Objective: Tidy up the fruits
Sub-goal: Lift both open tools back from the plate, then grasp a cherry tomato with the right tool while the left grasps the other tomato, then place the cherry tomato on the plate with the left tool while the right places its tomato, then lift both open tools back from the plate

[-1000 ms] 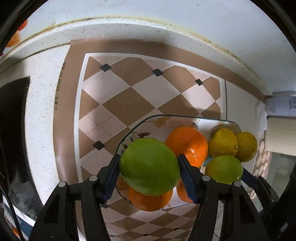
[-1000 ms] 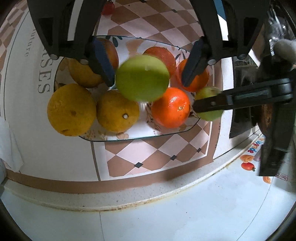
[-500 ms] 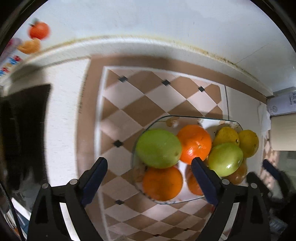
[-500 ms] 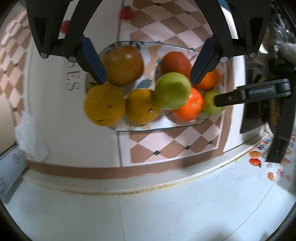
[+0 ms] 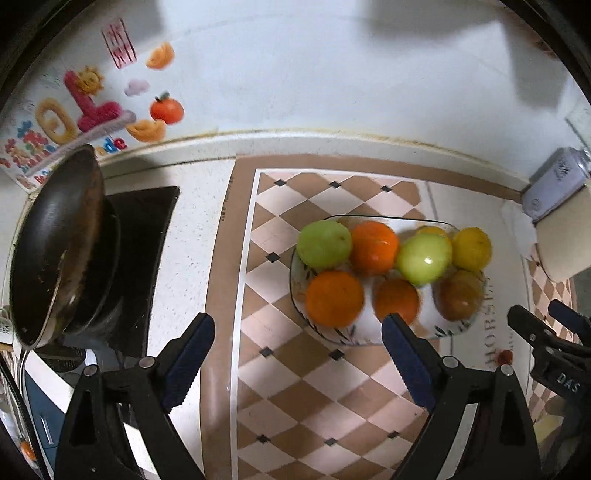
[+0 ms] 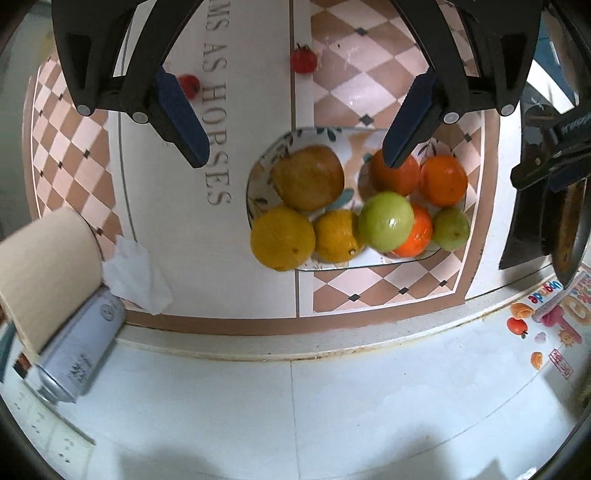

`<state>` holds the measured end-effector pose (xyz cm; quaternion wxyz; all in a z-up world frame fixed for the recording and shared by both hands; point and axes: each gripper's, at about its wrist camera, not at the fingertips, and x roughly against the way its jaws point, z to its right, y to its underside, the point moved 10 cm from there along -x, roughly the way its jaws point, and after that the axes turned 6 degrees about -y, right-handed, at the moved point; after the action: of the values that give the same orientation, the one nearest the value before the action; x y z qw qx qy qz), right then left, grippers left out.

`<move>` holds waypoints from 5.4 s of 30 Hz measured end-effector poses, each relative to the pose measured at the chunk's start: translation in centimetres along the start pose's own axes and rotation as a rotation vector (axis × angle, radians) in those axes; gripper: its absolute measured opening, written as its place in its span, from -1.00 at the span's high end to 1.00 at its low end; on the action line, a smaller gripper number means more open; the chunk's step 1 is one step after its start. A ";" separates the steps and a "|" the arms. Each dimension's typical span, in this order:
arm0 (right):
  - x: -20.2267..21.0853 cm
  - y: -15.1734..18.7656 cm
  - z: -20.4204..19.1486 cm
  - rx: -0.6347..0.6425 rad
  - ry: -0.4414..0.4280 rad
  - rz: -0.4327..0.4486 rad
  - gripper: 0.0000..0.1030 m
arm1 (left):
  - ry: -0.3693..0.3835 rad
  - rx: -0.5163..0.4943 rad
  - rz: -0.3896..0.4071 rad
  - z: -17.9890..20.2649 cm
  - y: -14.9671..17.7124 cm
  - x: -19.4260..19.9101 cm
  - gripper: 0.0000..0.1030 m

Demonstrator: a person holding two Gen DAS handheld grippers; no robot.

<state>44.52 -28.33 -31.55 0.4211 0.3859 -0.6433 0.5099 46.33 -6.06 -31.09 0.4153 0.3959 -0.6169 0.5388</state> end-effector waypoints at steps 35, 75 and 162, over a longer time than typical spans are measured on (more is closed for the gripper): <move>25.1 11.4 -3.0 0.078 -0.012 0.360 -0.88 | 0.028 -0.004 0.352 0.1 9.5 20.3 -0.80; 13.2 6.9 6.2 -0.156 -0.116 0.186 -0.88 | -0.082 -0.038 0.235 4.1 4.8 11.1 -1.00; -4.0 3.7 0.8 0.010 -0.141 -0.035 -0.82 | -0.021 0.115 -0.102 0.9 2.3 -4.0 -0.88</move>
<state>42.36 -28.15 -36.58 0.3817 0.4342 -0.6620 0.4771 45.46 -6.59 -35.65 0.4122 0.4557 -0.5682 0.5474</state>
